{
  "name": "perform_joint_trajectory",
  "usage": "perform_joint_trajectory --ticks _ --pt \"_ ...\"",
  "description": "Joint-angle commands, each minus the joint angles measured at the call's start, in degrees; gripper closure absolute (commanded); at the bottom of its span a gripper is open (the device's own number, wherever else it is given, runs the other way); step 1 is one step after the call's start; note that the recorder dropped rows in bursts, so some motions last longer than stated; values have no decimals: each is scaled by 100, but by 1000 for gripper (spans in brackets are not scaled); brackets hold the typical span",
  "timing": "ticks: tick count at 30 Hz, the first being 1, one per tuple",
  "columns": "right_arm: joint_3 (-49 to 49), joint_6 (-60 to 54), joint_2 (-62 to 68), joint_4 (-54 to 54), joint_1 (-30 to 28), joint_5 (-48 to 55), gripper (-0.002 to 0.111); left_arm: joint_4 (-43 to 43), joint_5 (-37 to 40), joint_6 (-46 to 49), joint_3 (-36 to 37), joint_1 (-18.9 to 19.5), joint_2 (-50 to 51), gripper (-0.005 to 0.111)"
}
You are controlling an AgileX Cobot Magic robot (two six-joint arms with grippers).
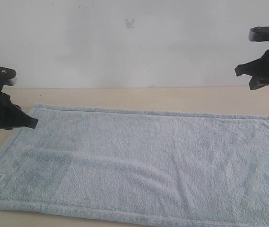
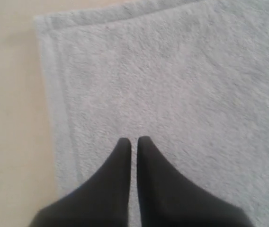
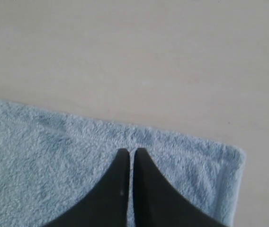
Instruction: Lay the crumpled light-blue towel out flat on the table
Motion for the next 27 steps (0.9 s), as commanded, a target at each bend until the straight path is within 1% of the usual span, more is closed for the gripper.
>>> perform_joint_trajectory --ticks 1,3,6,10,13,15,17,22,25,27 --pt "1176 -66 -666 242 -2 -664 106 5 -1064 -44 -125 -17 148 103" --pt "1654 -66 -908 270 -2 -940 106 5 -1032 -44 -345 -17 317 103" --pt "2334 -139 -1169 393 -2 -1167 106 5 -725 -55 -868 -17 738 103" --pt "3076 -316 -1427 865 13 -1482 106 5 -266 -131 -1785 -17 1309 103" --pt "3647 -544 -1638 1259 129 -2172 106 5 4 -215 -2344 -17 1677 103" --pt "3970 -544 -1798 1272 296 -2647 106 5 248 -215 -2624 -17 1890 103" --pt "4156 -544 -1919 1295 472 -2926 106 5 391 -215 -2786 -17 2049 103" --pt "4263 -532 -2080 1295 958 -3077 106 49 247 -203 -3000 -17 2405 103" --pt "4263 -521 -2089 1295 1165 -3224 106 49 223 -203 -3093 -17 2550 103" --pt "4263 -398 -2089 1295 1204 -3331 106 49 173 -203 -3109 -17 2646 103"
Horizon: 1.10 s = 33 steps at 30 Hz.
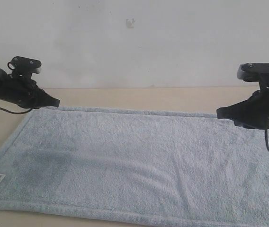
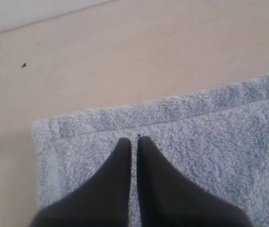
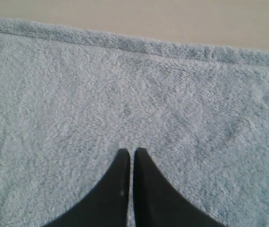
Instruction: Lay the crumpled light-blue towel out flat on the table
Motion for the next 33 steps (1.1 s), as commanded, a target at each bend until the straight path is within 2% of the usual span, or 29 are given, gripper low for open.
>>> perform_joint_trajectory --ticks 1,5,27,33 --pt "25 212 -70 32 119 -315 106 45 -147 -46 -78 -17 191 103" --pt "25 197 -70 32 119 -364 106 281 -207 -46 -78 -6 328 103" --pt "25 189 -70 32 119 -240 106 258 -358 -64 -308 259 685 103" --pt "25 189 -70 32 119 -213 106 273 -404 -64 -308 460 737 103"
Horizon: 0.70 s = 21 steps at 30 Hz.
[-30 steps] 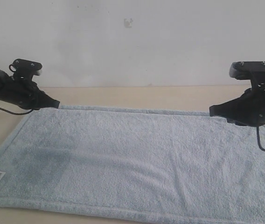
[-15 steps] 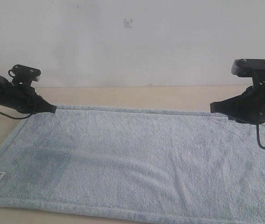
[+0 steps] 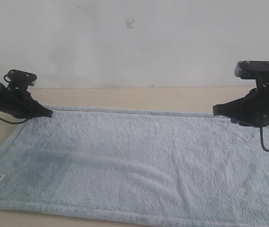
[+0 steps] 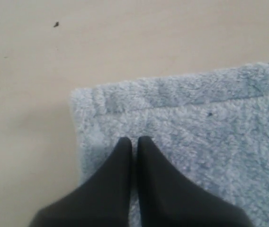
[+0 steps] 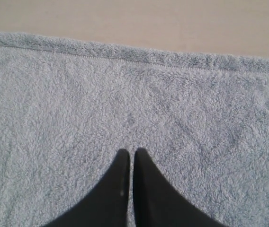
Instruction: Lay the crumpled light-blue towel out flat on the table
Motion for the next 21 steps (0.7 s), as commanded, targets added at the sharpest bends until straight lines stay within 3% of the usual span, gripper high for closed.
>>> perform_joint_trajectory --ticks 1,9,14,21 --pt "25 -25 -70 0 10 8 106 20 -90 -64 -17 182 77 103" --pt "25 -36 -70 0 10 -55 106 20 -46 -64 -17 348 33 103" --pt "15 -436 -70 -20 -88 -801 106 20 27 -54 -17 276 -299 103" --pt "-222 -540 313 -20 -1013 -469 106 4 346 -53 -17 265 -898 103"
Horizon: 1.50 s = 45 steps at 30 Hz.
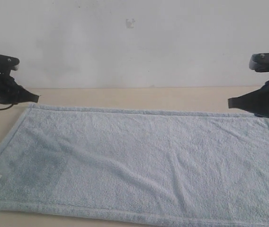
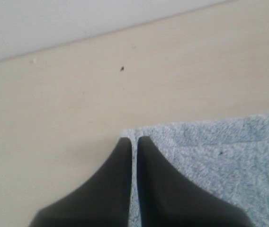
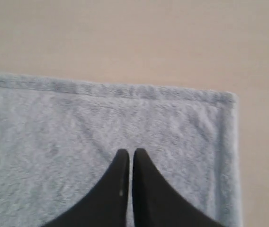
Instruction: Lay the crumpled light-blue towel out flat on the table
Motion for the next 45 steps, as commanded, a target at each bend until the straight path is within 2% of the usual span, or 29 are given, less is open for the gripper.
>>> perform_joint_trajectory --ticks 1,5,15,25,30,41,45 --pt "-410 -142 411 -20 -638 455 106 -12 354 -53 -17 -37 -374 103" --pt "-1232 -565 990 -20 -793 1414 106 -12 635 -53 -17 -37 -414 103" --pt "-2492 -458 2064 -236 -767 1801 106 -149 951 -65 -17 -37 -414 103" --pt "-2643 665 2350 -1884 -767 1766 106 -149 1058 -65 -17 -37 -404 103" --pt "-2668 705 2390 -1973 -767 1486 106 -172 1126 -65 -17 -37 -403 103" --pt "-3183 1032 2999 -2205 -767 1726 106 -172 1233 -65 -17 -37 -394 103" --pt "-3460 2134 3250 -3262 -880 2016 106 -172 1360 -65 -17 -37 -394 103"
